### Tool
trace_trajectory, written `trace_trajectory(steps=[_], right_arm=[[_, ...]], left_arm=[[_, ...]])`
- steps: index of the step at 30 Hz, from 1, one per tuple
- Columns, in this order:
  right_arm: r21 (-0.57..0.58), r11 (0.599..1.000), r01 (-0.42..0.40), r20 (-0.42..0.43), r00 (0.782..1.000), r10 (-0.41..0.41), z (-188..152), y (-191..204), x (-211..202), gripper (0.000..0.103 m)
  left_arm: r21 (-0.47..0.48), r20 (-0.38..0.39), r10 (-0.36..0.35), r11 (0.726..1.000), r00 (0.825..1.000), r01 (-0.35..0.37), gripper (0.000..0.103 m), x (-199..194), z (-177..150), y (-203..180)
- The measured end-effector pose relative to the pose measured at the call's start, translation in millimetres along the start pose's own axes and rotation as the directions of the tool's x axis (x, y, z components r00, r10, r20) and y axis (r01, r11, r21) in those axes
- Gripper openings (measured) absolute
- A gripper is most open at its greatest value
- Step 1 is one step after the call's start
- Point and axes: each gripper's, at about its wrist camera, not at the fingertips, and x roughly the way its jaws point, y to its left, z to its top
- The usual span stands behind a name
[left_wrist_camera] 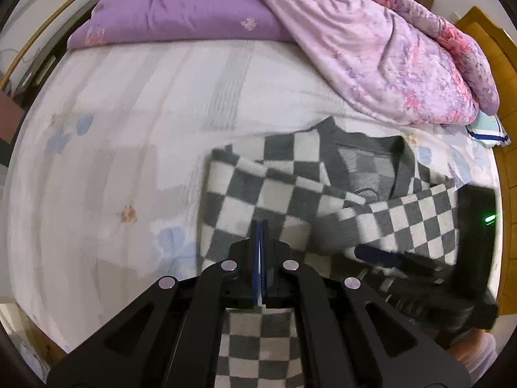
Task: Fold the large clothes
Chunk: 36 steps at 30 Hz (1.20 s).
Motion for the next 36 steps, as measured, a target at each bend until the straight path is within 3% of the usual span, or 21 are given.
trace_trajectory(steps=[1, 2, 6, 7, 8, 10, 12, 13, 15, 16, 18, 20, 22, 25, 27, 29, 31, 34, 36], right_arm=[[0.008, 1.0, 0.001, -0.001, 1.0, -0.001, -3, -3, 0, 0.085], [0.013, 1.0, 0.003, 0.009, 1.0, -0.003, -6, -6, -4, 0.085], [0.103, 0.994, 0.035, 0.085, 0.995, -0.043, -18, -50, -46, 0.085], [0.139, 0.989, 0.048, 0.115, 0.991, -0.064, -21, -73, -65, 0.08], [0.161, 0.985, 0.064, 0.134, 0.987, -0.086, -28, -86, -79, 0.072], [0.221, 0.965, 0.139, 0.159, 0.971, -0.176, -30, -124, -111, 0.022], [0.301, 0.919, 0.255, 0.158, 0.937, -0.311, -31, -174, -138, 0.001], [0.339, 0.889, 0.309, 0.154, 0.914, -0.376, -26, -202, -151, 0.0], [0.372, 0.859, 0.352, 0.157, 0.888, -0.432, -16, -238, -160, 0.0], [0.387, 0.843, 0.373, 0.142, 0.879, -0.455, -7, -253, -159, 0.0], [0.389, 0.845, 0.367, 0.11, 0.892, -0.438, 20, -282, -151, 0.0], [0.365, 0.83, 0.421, 0.062, 0.879, -0.473, 51, -309, -124, 0.0], [0.339, 0.851, 0.402, 0.07, 0.891, -0.449, 74, -325, -106, 0.0], [0.352, 0.861, 0.367, 0.036, 0.914, -0.405, 83, -332, -108, 0.0], [0.339, 0.88, 0.332, 0.052, 0.928, -0.37, 78, -337, -113, 0.0], [0.351, 0.868, 0.352, -0.006, 0.927, -0.374, 61, -327, -119, 0.0], [0.255, 0.869, 0.425, -0.12, 0.905, -0.407, 23, -296, -124, 0.0], [0.206, 0.86, 0.467, -0.214, 0.879, -0.426, -41, -274, -125, 0.0], [0.232, 0.854, 0.466, -0.197, 0.882, -0.428, -66, -285, -115, 0.0]], left_arm=[[-0.001, -0.004, -0.007, 1.0, 1.0, 0.007, 0.001, 1, -2, 1], [0.001, -0.014, -0.016, 1.0, 1.0, 0.016, 0.001, 6, -6, 1], [0.024, -0.062, -0.042, 0.999, 0.997, 0.044, 0.001, 34, -16, -25], [0.039, -0.071, -0.058, 0.997, 0.996, 0.061, 0.001, 41, -18, -38], [0.052, -0.076, -0.075, 0.995, 0.994, 0.08, 0.001, 48, -20, -49], [0.079, -0.098, -0.096, 0.991, 0.991, 0.104, 0.001, 66, -23, -72], [0.096, -0.117, -0.11, 0.988, 0.987, 0.121, 0.001, 84, -24, -93], [0.099, -0.129, -0.11, 0.987, 0.985, 0.124, 0.001, 93, -24, -101], [0.102, -0.172, -0.093, 0.988, 0.981, 0.112, 0.001, 121, -24, -119], [0.099, -0.218, -0.049, 0.993, 0.975, 0.072, 0.001, 142, -26, -125], [0.067, -0.277, -0.011, 0.997, 0.961, 0.031, 0.001, 170, -29, -126], [0.021, -0.263, -0.03, 0.999, 0.964, 0.037, 0.001, 186, -32, -121], [-0.017, -0.257, -0.062, 0.998, 0.964, 0.059, 0.002, 188, -31, -116], [-0.063, -0.262, -0.108, 0.994, 0.959, 0.094, 0.003, 190, -29, -108], [-0.058, -0.258, -0.118, 0.993, 0.959, 0.107, 0.003, 191, -28, -106], [-0.035, -0.258, -0.099, 0.995, 0.961, 0.093, 0.002, 187, -30, -108], [-0.017, -0.264, -0.055, 0.998, 0.963, 0.052, 0.002, 179, -32, -114], [0.014, -0.29, -0.019, 1.0, 0.957, 0.024, 0.003, 168, -41, -125], [0.042, -0.298, -0.007, 0.999, 0.954, 0.021, 0.002, 173, -50, -129]])
